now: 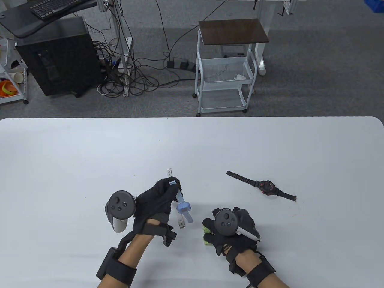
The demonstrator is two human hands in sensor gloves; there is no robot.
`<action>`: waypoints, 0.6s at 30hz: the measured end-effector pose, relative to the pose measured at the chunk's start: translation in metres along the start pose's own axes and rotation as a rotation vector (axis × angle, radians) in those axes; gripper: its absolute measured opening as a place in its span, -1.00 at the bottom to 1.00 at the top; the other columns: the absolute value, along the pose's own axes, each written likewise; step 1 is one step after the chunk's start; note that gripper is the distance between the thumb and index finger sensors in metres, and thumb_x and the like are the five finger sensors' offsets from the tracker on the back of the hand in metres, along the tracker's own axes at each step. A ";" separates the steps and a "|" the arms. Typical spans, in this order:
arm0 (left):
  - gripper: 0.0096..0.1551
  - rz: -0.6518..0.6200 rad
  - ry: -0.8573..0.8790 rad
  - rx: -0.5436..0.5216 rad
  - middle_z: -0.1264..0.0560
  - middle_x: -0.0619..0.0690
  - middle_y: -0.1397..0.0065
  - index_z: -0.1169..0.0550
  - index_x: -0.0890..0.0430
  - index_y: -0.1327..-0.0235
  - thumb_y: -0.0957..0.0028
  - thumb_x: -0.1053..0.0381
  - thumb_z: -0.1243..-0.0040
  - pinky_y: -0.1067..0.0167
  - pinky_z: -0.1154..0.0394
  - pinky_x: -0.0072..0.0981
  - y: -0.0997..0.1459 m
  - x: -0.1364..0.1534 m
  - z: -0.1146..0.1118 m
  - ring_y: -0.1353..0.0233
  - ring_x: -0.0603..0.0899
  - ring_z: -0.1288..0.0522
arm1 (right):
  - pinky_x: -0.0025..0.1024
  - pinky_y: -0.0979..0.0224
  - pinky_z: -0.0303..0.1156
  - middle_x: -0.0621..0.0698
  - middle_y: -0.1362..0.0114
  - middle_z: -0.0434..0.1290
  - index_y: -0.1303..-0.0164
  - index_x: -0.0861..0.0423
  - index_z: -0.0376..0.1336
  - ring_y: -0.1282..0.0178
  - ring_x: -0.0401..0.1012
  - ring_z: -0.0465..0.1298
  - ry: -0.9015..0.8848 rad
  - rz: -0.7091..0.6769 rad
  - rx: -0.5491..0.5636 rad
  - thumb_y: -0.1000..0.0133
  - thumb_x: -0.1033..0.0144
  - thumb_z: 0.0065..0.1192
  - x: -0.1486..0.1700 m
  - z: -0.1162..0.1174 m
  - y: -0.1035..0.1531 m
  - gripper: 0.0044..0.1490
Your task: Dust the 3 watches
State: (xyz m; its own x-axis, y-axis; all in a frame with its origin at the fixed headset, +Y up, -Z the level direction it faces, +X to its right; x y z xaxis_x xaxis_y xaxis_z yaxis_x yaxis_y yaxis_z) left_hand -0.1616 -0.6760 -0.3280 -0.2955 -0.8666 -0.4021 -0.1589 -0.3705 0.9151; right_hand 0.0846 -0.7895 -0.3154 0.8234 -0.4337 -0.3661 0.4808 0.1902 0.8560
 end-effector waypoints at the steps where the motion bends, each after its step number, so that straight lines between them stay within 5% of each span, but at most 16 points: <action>1: -0.53 0.000 0.000 0.000 -0.69 -0.28 0.02 -0.51 -0.01 -0.21 -0.20 -0.25 -0.10 -0.38 -0.41 0.12 0.000 0.000 0.000 -0.28 0.00 -0.67 | 0.53 -0.35 -0.32 0.38 -0.58 0.07 -0.39 0.08 0.26 -0.50 0.38 0.03 0.000 0.002 -0.001 0.07 -0.05 0.34 0.000 0.000 0.000 -0.16; 9: -0.53 0.017 -0.005 0.012 -0.68 -0.27 0.01 -0.50 0.01 -0.22 -0.21 -0.24 -0.11 -0.37 -0.42 0.11 -0.001 0.002 -0.004 -0.27 0.00 -0.67 | 0.55 -0.33 -0.35 0.36 -0.61 -0.03 -0.47 0.09 0.12 -0.53 0.39 -0.05 -0.062 -0.007 0.018 0.10 -0.22 0.27 0.005 -0.006 0.004 0.01; 18: -0.53 0.062 0.006 0.033 -0.69 -0.27 0.03 -0.51 0.02 -0.20 -0.20 -0.24 -0.11 -0.35 -0.44 0.09 -0.007 0.006 -0.014 -0.25 0.00 -0.69 | 0.58 -0.25 -0.38 0.42 -0.59 -0.06 -0.49 0.17 0.08 -0.49 0.44 -0.07 -0.350 -0.011 0.172 0.08 -0.29 0.19 0.035 -0.036 0.021 0.08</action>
State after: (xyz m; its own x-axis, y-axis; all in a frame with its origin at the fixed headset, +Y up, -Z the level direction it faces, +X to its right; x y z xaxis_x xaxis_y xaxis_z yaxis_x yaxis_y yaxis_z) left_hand -0.1493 -0.6833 -0.3364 -0.3002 -0.8896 -0.3443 -0.1716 -0.3047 0.9369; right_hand 0.1341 -0.7685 -0.3233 0.6515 -0.7148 -0.2544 0.4073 0.0465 0.9121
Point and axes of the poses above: the tracker on the back of each hand, its own x axis roughly to the little-finger side, its own y axis roughly from the fingertips to the wrist, z = x × y, the point moved 3 cm from there along -y, roughly from the wrist to the fingertips
